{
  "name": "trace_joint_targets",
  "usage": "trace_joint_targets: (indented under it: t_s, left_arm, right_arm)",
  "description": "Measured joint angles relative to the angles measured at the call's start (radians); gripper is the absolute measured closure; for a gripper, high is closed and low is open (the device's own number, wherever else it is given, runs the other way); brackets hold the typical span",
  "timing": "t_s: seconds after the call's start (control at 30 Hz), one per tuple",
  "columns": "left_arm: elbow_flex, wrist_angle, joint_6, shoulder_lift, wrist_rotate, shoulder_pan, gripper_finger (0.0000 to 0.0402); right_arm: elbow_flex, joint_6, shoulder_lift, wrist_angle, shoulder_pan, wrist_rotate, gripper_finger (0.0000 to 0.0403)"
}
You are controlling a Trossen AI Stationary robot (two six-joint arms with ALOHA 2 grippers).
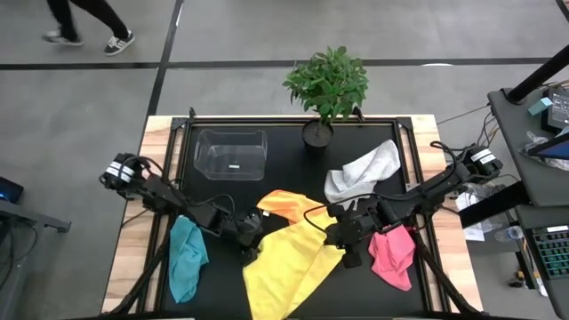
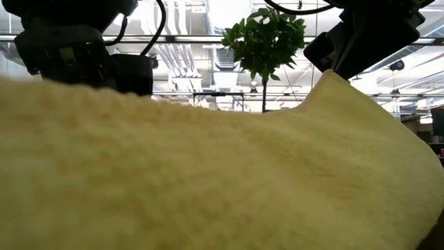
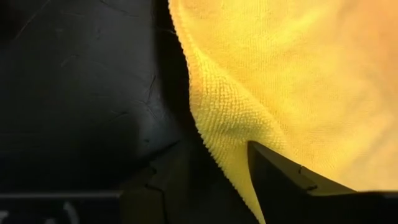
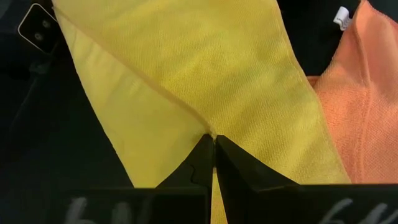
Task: Fold microfiber towels
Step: Fold the yellow towel
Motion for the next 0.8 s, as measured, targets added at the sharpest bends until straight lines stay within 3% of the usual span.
trace_joint_targets:
  t_s: [0.23,0.47,0.8]
  left_arm:
    - [0.002,0.031,0.0,0.016,0.004,-0.001,0.0305]
    - [0.002,0.042,0.002,0.016,0.014,-0.001,0.0393]
    - [0.002,0.033,0.029,-0.01,0.025,-0.003,0.0401]
  right_arm:
    - [0.0,0.0,0.0,0.001,0.0,0.0,0.0394]
    - [0.0,0.0,0.0,0.002,0.0,0.0,0.0394]
    - [0.0,-0.001,0.0,0.003,0.0,0.0,0.0394]
